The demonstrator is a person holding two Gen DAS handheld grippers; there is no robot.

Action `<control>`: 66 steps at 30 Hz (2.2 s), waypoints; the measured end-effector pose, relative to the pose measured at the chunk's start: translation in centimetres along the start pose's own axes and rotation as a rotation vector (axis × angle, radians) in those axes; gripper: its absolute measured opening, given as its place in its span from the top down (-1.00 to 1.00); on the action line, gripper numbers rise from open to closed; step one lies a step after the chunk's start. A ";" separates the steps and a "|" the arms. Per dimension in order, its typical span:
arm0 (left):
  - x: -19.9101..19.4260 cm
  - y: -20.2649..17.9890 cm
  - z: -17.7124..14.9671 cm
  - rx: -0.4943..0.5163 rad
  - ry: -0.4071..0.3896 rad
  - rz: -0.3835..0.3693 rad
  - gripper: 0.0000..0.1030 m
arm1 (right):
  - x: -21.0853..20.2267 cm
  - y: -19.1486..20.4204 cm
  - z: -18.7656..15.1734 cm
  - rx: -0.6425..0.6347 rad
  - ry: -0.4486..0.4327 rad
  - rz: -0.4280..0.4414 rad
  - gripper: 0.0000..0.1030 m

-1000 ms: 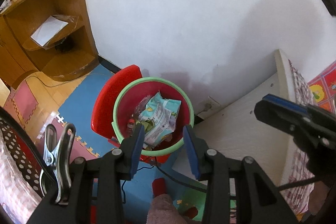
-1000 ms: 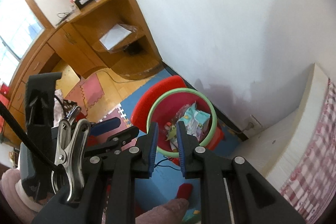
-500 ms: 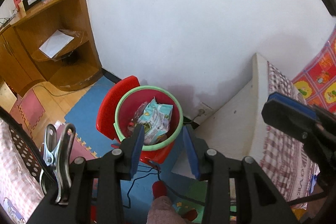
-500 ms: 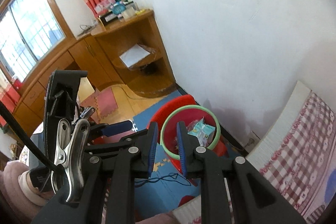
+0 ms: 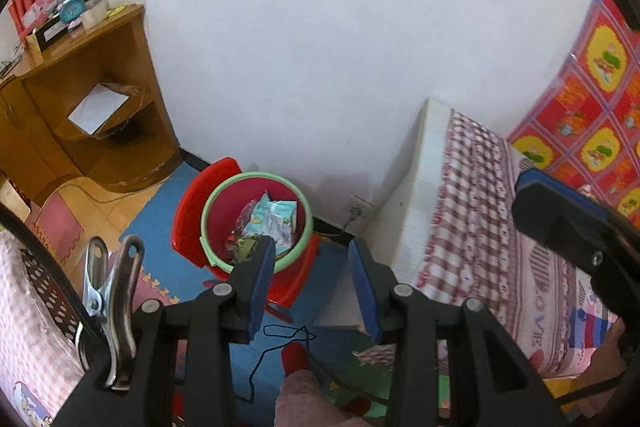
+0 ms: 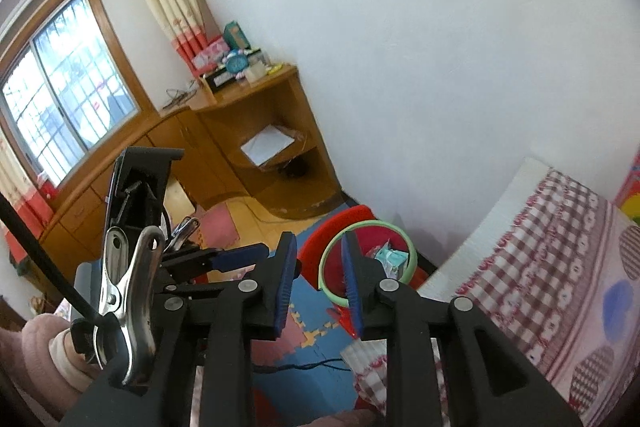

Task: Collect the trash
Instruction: 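Move both open tools away from the bucket back toward the items on the bed, then reach the left tool to the silver paint tube while the right tool reaches the white mesh puff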

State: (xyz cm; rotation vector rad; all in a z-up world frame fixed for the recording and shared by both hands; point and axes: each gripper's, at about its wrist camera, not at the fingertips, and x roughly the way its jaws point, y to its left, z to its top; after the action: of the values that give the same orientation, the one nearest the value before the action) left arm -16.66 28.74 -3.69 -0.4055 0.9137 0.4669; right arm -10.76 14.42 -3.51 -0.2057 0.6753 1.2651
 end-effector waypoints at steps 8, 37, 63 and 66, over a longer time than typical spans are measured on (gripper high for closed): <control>-2.7 -3.7 -1.0 0.070 -0.016 -0.030 0.22 | -5.9 -1.0 -1.9 0.050 -0.068 -0.036 0.53; -5.9 -23.3 -5.9 0.331 0.017 -0.259 0.22 | -24.3 -9.4 -12.4 0.293 -0.211 -0.316 0.52; -0.5 -37.3 -1.7 0.612 0.063 -0.432 0.22 | -33.3 -18.8 -15.3 0.546 -0.299 -0.675 0.51; 0.4 -39.4 -1.5 0.610 0.080 -0.433 0.22 | -34.5 -20.5 -15.4 0.554 -0.294 -0.687 0.51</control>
State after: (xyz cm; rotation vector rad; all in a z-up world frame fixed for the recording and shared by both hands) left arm 4.09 -4.56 0.48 -0.0539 0.9638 -0.2312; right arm -2.11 -27.57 -0.41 0.1958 0.6010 0.4095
